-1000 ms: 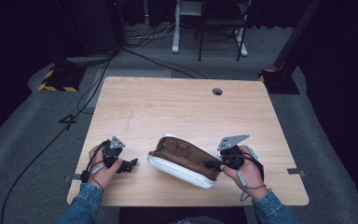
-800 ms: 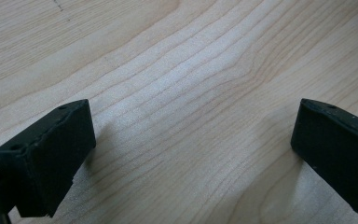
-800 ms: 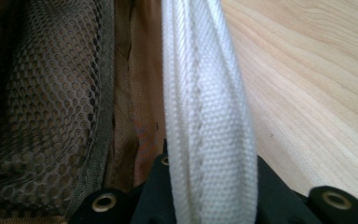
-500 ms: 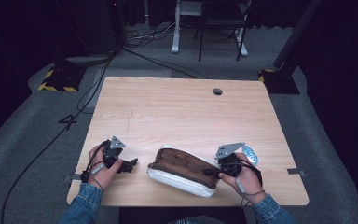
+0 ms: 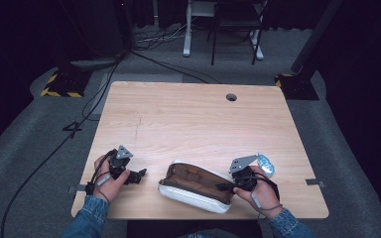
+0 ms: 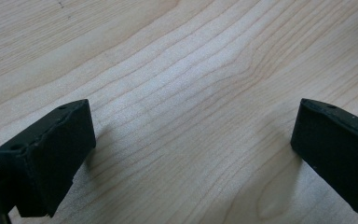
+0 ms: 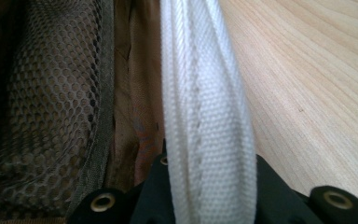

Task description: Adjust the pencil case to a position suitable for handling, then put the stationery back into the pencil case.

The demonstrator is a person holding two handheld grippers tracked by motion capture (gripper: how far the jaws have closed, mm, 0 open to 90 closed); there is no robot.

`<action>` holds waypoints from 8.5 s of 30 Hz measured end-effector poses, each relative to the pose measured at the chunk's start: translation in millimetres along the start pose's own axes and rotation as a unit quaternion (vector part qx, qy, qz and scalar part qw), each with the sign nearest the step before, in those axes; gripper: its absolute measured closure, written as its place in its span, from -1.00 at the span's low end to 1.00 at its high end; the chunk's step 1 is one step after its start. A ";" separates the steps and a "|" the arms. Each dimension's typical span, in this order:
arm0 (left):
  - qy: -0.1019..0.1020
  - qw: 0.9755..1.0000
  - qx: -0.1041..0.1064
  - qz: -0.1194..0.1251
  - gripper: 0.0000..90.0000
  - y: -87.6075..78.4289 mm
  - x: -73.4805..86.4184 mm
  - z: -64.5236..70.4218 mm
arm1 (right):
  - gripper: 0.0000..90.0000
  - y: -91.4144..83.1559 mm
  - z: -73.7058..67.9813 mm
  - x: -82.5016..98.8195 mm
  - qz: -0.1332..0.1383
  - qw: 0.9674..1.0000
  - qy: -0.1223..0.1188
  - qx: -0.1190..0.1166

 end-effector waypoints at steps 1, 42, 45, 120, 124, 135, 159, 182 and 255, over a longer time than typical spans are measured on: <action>0.000 1.000 0.000 0.000 -1.00 0.0 0.0 0.0 | 0.93 0.0 0.0 0.0 0.000 1.000 0.000 0.000; 0.001 1.000 0.002 0.000 -1.00 4.8 -4.8 -1.5 | -0.35 -63.7 -6.9 -29.3 0.121 0.991 -0.006 0.063; 0.000 1.000 0.002 0.001 -1.00 4.9 -4.8 -1.4 | -0.35 -73.9 -0.9 -26.9 0.134 0.987 0.009 0.083; 0.000 1.000 0.002 -0.001 -1.00 4.8 -4.9 -1.4 | -0.12 -68.8 108.2 66.1 -0.073 0.936 0.212 0.270; 0.000 1.000 0.002 -0.001 -1.00 4.7 -4.9 -1.4 | -0.12 -68.6 107.3 65.6 -0.076 0.936 0.215 0.268; 0.000 1.000 0.002 -0.001 -1.00 4.8 -4.9 -1.4 | -0.11 -70.4 106.7 64.8 -0.062 0.936 0.221 0.268; 0.000 1.000 0.002 -0.001 -1.00 4.8 -4.9 -1.4 | -0.11 -98.0 76.2 29.0 -0.005 0.948 0.201 0.247; 0.000 1.000 0.002 -0.001 -1.00 4.8 -5.0 -1.4 | -0.11 -105.1 9.5 -24.7 0.036 0.980 0.113 0.162; 0.000 1.000 0.000 0.001 -1.00 5.4 -5.4 -1.5 | -0.11 -20.3 -59.8 -75.8 -0.023 1.000 0.014 -0.011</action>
Point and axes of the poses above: each handheld gripper's, and its own axes: y roughly forward along the jaws, x roughly out of its underside, z roughly to its right, the point moved 3 cm from there along y, roughly forward along the jaws, and after that the axes turned 4 degrees about z, right-handed, at the moved point
